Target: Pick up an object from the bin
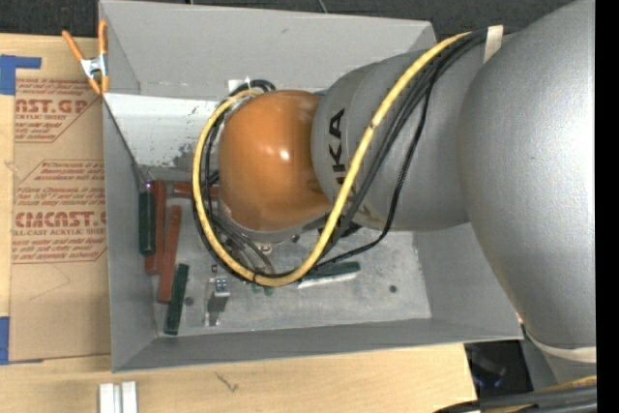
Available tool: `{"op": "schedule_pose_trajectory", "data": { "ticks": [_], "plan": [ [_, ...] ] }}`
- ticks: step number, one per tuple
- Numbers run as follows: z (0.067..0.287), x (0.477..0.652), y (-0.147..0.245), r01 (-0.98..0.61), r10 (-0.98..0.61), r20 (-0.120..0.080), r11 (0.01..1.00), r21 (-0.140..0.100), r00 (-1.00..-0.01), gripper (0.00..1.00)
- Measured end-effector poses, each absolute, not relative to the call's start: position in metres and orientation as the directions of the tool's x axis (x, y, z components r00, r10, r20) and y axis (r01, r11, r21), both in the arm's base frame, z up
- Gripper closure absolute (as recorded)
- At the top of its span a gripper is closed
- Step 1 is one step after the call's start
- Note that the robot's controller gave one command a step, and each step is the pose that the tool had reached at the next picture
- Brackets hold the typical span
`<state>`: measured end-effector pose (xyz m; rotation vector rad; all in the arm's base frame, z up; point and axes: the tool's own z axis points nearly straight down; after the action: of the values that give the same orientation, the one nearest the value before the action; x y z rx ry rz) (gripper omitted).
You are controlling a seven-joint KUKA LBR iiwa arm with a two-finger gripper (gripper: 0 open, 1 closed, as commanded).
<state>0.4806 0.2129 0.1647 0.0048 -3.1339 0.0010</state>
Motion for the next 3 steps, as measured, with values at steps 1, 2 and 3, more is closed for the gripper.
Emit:
{"op": "schedule_pose_trajectory", "data": {
  "ticks": [1, 2, 3],
  "plan": [
    [0.168, 0.483, 0.212, -0.001, -0.001, 0.0, 1.0, 0.001, -1.0, 0.0],
    [0.11, 0.489, 0.233, -0.35, -0.35, -0.006, 0.937, 0.0, -0.937, 0.0],
    [0.098, 0.49, 0.239, -0.506, -0.506, -0.002, 0.862, 0.0, -0.862, 0.0]
  ]
}}
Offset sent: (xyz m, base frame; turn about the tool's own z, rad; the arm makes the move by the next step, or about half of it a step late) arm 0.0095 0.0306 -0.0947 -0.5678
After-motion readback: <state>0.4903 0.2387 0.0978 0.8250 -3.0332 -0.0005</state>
